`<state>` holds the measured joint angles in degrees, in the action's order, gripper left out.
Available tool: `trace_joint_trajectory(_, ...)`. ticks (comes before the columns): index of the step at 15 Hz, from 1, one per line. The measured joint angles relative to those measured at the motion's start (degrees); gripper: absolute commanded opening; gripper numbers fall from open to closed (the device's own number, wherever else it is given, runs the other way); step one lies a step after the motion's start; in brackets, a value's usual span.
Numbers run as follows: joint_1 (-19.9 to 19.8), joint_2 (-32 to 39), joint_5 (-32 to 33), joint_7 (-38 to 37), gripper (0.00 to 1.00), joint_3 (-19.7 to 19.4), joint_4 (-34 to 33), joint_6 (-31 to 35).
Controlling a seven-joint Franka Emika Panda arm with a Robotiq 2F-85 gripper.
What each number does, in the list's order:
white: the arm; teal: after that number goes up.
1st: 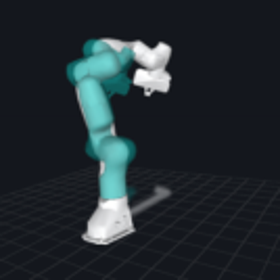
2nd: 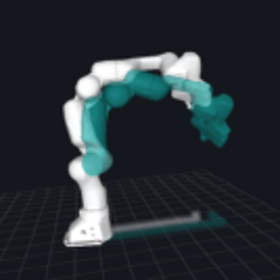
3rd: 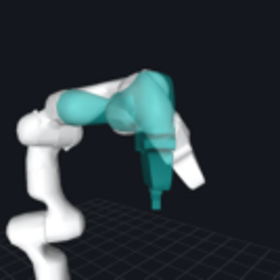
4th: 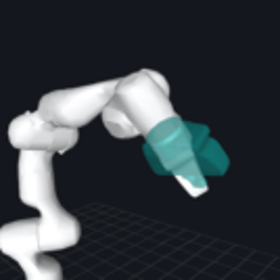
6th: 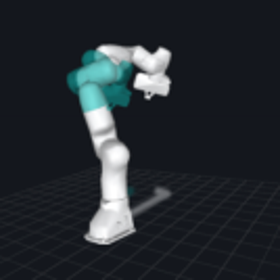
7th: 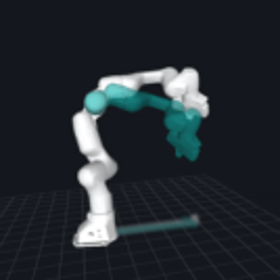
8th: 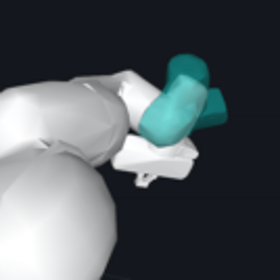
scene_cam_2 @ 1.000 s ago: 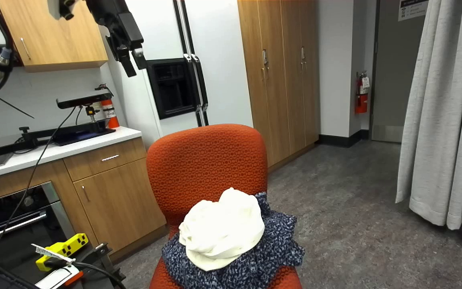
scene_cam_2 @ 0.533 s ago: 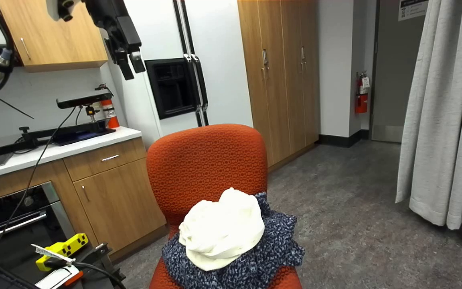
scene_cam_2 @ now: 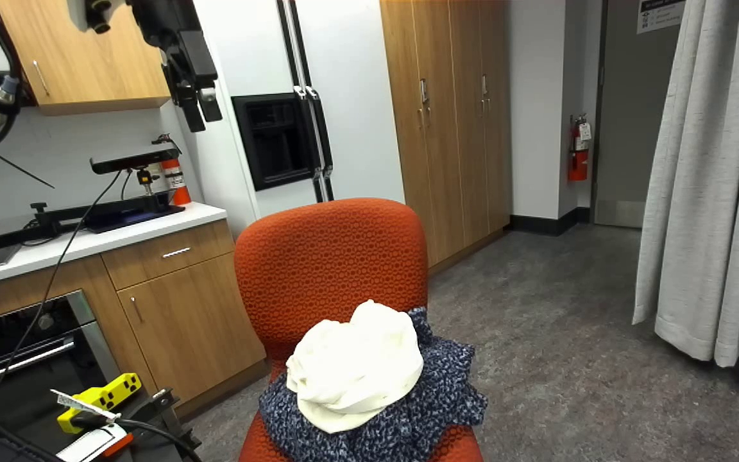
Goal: Put the cream fleece on the head rest
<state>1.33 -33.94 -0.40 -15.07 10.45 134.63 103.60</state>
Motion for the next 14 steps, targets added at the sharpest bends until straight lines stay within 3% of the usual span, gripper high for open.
trace_joint_trajectory(5,0.0,0.3,0.2,0.0,1.00,0.0,0.5,1.1)
trace_joint_trajectory(14,0.0,11.1,2.6,-0.9,1.00,0.3,5.3,21.0)
